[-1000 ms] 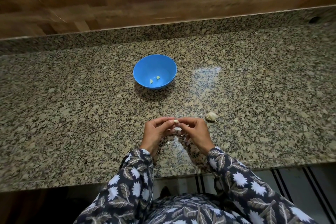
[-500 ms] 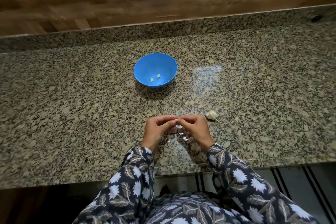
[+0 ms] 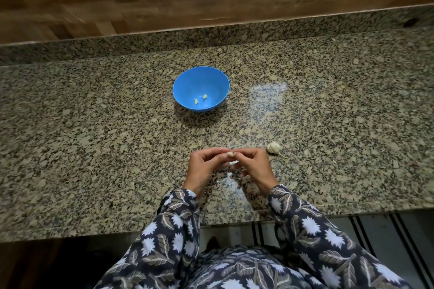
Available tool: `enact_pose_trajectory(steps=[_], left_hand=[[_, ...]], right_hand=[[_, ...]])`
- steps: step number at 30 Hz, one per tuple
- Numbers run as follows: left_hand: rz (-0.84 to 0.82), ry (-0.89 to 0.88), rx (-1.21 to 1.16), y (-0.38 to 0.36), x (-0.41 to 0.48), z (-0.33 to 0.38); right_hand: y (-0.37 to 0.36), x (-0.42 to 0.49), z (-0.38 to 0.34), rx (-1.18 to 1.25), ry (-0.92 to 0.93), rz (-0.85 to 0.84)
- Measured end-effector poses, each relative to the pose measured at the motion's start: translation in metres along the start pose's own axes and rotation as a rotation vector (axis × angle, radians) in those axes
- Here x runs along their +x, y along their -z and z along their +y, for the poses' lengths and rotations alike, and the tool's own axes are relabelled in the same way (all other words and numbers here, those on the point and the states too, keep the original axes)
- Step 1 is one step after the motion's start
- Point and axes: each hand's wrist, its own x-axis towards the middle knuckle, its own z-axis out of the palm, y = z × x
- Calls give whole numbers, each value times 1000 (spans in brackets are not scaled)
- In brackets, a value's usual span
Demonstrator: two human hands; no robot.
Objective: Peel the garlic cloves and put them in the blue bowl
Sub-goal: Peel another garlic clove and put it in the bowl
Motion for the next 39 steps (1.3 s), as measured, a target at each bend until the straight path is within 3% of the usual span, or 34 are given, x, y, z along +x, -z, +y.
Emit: enact_pose_trajectory(steps=[3,13,20,28,39], left_hand=[[26,5,-28,1,0,-2],[53,-82,88,-3,1,-1],[4,-57,-4,0,-2,2],[-4,-66,124,-1,-2,3],[-6,-82,157,-2,-6,6]], right_hand=[[0,-1,-3,109,-62,-2],[0,-4,-4,106,-45,26],[3,-4,-7,74,-4,-59],[3,-5,-9,51,26,-82],[3,1,-3,-56,89,0]])
